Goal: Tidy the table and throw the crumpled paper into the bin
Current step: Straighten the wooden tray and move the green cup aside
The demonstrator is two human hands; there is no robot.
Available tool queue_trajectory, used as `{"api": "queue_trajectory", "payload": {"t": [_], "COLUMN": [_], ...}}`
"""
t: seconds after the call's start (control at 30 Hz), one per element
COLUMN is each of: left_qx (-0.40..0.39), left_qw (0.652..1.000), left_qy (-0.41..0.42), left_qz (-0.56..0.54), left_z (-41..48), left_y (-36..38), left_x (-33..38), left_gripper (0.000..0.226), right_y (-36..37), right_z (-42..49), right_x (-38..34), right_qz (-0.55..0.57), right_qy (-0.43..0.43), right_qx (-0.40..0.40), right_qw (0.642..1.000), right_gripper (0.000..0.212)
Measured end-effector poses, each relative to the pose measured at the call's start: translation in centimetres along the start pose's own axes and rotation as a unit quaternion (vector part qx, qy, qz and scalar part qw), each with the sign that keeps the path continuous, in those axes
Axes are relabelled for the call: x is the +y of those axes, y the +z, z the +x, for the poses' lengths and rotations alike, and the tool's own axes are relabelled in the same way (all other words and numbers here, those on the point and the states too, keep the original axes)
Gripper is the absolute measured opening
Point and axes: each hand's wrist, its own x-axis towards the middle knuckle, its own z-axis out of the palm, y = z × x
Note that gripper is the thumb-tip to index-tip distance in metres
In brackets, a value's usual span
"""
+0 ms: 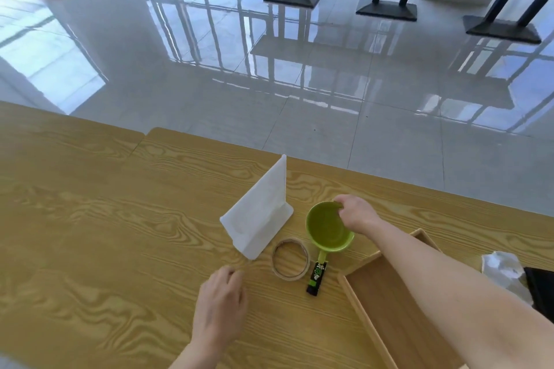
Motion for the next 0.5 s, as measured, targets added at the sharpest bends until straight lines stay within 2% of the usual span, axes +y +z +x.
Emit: {"api": "queue_trajectory", "payload": {"t": [0.1, 0.2, 0.37, 0.5], "left_qx": [0.018, -0.01, -0.04, -0.015], "left_qw": [0.994, 0.987, 0.982, 0.984], "left_qy": [-0.08, -0.141, -0.152, -0.143], "left_qz": [0.075, 0.083, 0.102, 0.102], "left_z": [0.9, 3.0, 5.4, 5.1], "left_y": [0.3, 0.5, 1.7, 2.7], "left_x": [-3.2, -5.3, -7.6, -8.0], "left_gripper": [0.045, 0.061, 0.069, 0.07], "right_y": [0.8, 1.4, 2.7, 4.2], "right_z": [0.2, -0.4, -2.7, -5.5], "right_x": [-0.1, 0.1, 0.4, 0.6], "right_qz": [0.04, 0.081, 0.153, 0.182], "right_qy": [-0.008, -0.011, 0.008, 0.046], "right_qx": [0.027, 0.048, 0.091, 0.211], "right_qw": [0.999, 0.995, 0.984, 0.959], "right_gripper": [0.028, 0.034, 0.055, 0.052]}}
